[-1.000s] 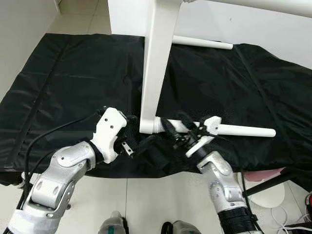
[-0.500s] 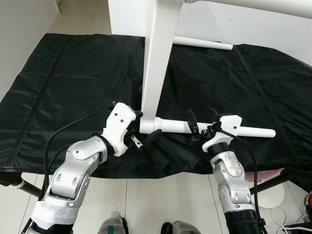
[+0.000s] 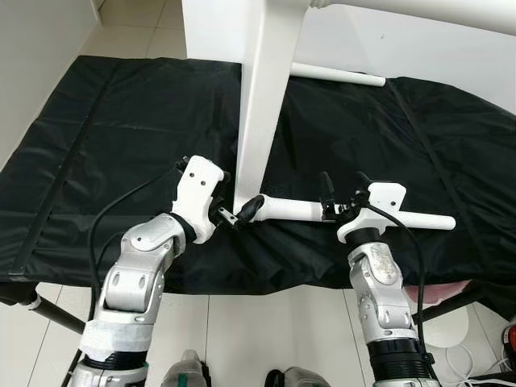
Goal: Building children table
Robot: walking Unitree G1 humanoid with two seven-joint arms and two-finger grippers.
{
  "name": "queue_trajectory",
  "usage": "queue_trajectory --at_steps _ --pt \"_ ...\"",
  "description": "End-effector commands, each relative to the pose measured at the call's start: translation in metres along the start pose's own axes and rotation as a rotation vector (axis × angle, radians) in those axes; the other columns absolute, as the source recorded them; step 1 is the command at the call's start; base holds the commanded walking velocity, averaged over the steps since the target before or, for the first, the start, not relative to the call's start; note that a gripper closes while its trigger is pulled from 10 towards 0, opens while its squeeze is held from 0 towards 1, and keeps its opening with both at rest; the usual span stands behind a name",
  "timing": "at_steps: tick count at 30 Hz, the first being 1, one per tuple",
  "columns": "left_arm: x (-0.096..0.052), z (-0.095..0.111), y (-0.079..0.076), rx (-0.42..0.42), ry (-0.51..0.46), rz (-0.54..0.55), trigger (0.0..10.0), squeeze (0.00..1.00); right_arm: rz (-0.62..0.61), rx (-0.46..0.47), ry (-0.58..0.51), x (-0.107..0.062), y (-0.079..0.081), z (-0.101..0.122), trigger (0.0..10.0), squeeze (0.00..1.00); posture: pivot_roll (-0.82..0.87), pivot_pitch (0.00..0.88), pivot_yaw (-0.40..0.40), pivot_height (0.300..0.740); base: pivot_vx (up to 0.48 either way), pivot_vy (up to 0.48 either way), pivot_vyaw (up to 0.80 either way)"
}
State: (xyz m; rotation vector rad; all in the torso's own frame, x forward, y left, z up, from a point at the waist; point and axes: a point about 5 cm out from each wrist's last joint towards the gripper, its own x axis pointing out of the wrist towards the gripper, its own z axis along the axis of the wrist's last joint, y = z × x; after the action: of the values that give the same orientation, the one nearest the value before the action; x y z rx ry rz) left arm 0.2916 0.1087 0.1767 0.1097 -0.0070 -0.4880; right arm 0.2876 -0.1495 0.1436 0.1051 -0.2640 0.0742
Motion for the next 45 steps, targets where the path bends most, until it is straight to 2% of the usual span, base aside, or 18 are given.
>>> queue_trajectory --at_steps 1,4,5,7,12,18,27,32,40,45 --pt "-0.002 -0.004 0.017 0.001 0.028 0.276 10.0 0.0 -0.004 -0.008 0.025 0.0 0.0 -0.004 10.0 0.0 0.08 0.006 -0.069 0.74 0.0 0.0 0.0" --pt "-0.001 -0.004 0.017 0.002 0.028 0.277 10.0 0.0 -0.005 -0.01 0.025 0.0 0.0 -0.004 10.0 0.0 0.08 0.006 -0.069 0.74 0.0 0.0 0.0" --pt "0.0 -0.001 0.008 0.004 -0.01 0.225 10.0 0.0 -0.008 -0.033 0.029 0.001 0.001 -0.005 10.0 0.0 0.08 0.002 -0.064 0.74 0.0 0.0 0.0" --pt "-0.001 0.0 0.005 0.02 -0.03 0.196 10.0 0.0 -0.01 -0.066 0.027 0.001 0.001 -0.005 10.0 0.0 0.08 0.003 -0.062 0.74 0.0 0.0 0.0" --pt "-0.005 -0.002 0.006 0.053 -0.044 0.164 10.0 0.0 0.004 -0.12 0.03 0.002 0.0 -0.005 10.0 0.0 0.08 0.009 -0.059 0.74 0.0 0.0 0.0" --pt "-0.006 -0.001 0.007 0.055 -0.047 0.173 10.0 0.0 0.018 -0.123 0.033 0.002 -0.002 -0.005 10.0 0.0 0.08 0.018 -0.058 0.74 0.0 0.0 0.0" --pt "-0.013 0.001 -0.008 0.059 -0.094 0.031 10.0 0.0 0.031 -0.135 0.039 0.001 -0.004 -0.006 10.0 0.0 0.09 0.027 -0.063 0.74 0.0 0.0 0.0" --pt "-0.014 0.001 -0.01 0.063 -0.101 0.006 10.0 0.0 0.037 -0.137 0.042 0.001 -0.004 -0.006 10.0 0.0 0.09 0.03 -0.066 0.74 0.0 0.0 0.0" --pt "-0.012 0.002 -0.014 0.064 -0.103 -0.018 10.0 0.0 0.041 -0.138 0.044 0.002 -0.004 -0.007 10.0 0.0 0.09 0.031 -0.064 0.74 0.0 0.0 0.0" --pt "0.003 0.004 -0.025 0.054 -0.102 -0.023 10.0 0.0 0.03 -0.138 0.041 0.004 -0.004 -0.006 10.0 0.0 0.08 0.03 -0.058 0.74 0.0 0.0 0.0"
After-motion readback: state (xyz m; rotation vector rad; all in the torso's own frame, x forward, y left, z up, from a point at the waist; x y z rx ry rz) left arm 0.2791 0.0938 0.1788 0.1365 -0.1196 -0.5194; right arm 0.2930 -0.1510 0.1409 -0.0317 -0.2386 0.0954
